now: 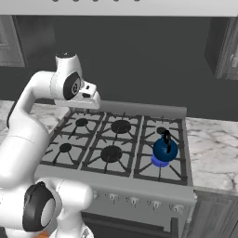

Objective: The kettle is done boiling. Turn off the stove, then wait for 300 timesteps before moving the kettle to the dining table.

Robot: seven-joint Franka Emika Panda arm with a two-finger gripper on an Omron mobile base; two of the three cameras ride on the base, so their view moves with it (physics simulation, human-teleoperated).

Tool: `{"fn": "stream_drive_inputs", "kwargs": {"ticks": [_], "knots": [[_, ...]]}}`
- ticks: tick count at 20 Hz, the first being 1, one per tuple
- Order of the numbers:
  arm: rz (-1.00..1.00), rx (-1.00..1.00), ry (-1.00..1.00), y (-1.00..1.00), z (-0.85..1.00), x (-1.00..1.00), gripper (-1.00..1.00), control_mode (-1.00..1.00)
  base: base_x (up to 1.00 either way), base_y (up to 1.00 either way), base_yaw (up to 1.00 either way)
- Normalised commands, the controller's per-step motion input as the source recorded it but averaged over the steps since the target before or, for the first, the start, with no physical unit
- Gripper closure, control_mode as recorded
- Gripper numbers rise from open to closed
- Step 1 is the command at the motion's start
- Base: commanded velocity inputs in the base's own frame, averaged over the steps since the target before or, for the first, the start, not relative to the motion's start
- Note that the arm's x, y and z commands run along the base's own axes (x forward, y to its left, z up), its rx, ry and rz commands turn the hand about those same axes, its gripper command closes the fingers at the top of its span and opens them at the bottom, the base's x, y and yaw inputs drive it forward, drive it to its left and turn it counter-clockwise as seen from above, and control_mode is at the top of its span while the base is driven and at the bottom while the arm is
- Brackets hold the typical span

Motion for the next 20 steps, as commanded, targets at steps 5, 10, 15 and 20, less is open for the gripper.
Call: {"fn": "stream_drive_inputs", "kwargs": {"ticks": [5, 10, 15, 20], "knots": [[0.0, -0.01, -0.04, -0.08, -0.01, -0.04, -1.0, -1.0, 0.0, 0.0, 0.0], [-0.01, 0.0, -0.06, -0.37, 0.0, -0.13, -1.0, -1.0, 0.0, 0.0, 0.0], [-0.02, 0.0, -0.03, -0.37, -0.01, -0.16, -1.0, -1.0, 0.0, 0.0, 0.0], [-0.03, 0.0, -0.02, -0.34, -0.03, -0.18, -1.0, -1.0, 0.0, 0.0, 0.0]]}}
